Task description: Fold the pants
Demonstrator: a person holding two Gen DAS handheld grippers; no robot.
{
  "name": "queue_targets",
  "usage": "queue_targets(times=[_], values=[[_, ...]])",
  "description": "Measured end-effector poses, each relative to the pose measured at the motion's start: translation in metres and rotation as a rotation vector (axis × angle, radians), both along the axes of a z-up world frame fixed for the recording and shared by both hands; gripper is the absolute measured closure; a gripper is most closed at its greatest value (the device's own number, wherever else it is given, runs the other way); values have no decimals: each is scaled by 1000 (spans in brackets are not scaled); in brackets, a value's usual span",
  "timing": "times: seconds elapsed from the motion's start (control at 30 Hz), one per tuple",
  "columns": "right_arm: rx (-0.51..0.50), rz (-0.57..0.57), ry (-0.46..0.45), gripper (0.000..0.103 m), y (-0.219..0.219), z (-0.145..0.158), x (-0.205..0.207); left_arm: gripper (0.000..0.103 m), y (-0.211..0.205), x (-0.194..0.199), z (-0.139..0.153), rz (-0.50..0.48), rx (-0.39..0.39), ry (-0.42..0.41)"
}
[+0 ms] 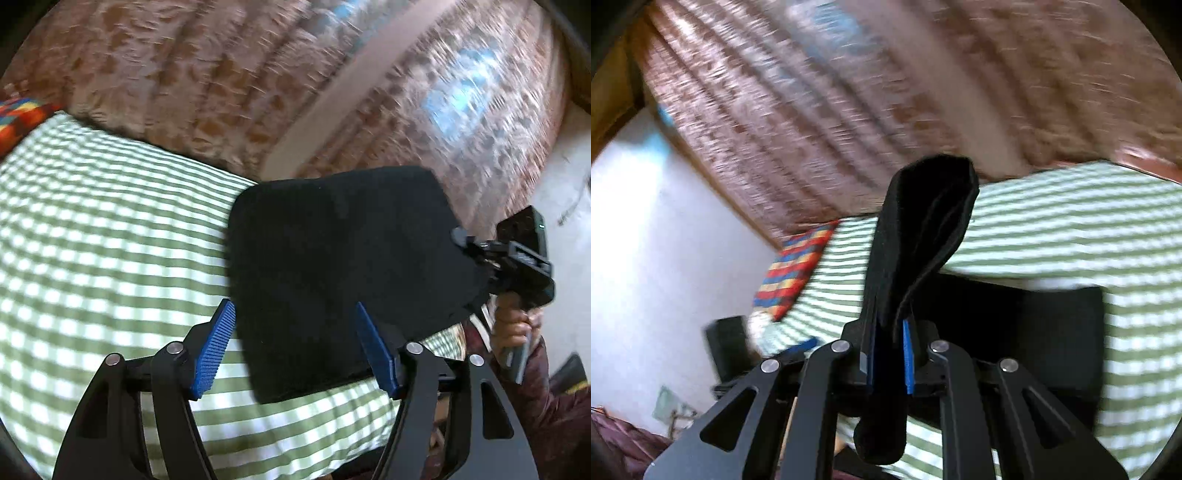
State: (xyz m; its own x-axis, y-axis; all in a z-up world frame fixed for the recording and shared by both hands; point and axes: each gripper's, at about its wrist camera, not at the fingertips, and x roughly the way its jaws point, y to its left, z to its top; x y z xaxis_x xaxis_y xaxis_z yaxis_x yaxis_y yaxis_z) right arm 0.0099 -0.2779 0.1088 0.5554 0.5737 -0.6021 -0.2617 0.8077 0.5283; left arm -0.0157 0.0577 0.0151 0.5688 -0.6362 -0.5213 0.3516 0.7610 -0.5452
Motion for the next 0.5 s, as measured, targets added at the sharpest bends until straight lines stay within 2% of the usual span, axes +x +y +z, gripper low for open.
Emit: queue_targets(times=[0.07, 0.17, 0.23, 0.27, 0.33, 0.37, 0.4, 0.43, 0.5], values=[[-143, -61, 18, 93, -18, -20, -5, 33, -24, 0, -3, -83, 38, 2], [-224, -128, 140, 93, -44, -68, -7, 28, -58, -5, -14, -197, 123, 17], [-203, -156, 210, 93, -56, -98, -9, 28, -77, -8, -24, -272, 167, 45], [-152, -173, 220, 92, -62, -107, -11, 28, -84, -9, -28, -299, 175, 57], [-77, -194, 217, 91, -69, -109, -12, 28, -96, -15, -34, -338, 229, 51], [-51, -202, 216, 87, -72, -109, -12, 28, -100, -15, -35, -347, 249, 53], [-30, -204, 223, 76, -75, -110, -13, 28, -102, -15, -36, -359, 253, 65], [-7, -202, 228, 72, -77, -110, -14, 28, -100, -14, -35, -364, 250, 68], [-31, -214, 219, 71, -82, -106, -20, 28, -94, -10, -29, -364, 210, 70]])
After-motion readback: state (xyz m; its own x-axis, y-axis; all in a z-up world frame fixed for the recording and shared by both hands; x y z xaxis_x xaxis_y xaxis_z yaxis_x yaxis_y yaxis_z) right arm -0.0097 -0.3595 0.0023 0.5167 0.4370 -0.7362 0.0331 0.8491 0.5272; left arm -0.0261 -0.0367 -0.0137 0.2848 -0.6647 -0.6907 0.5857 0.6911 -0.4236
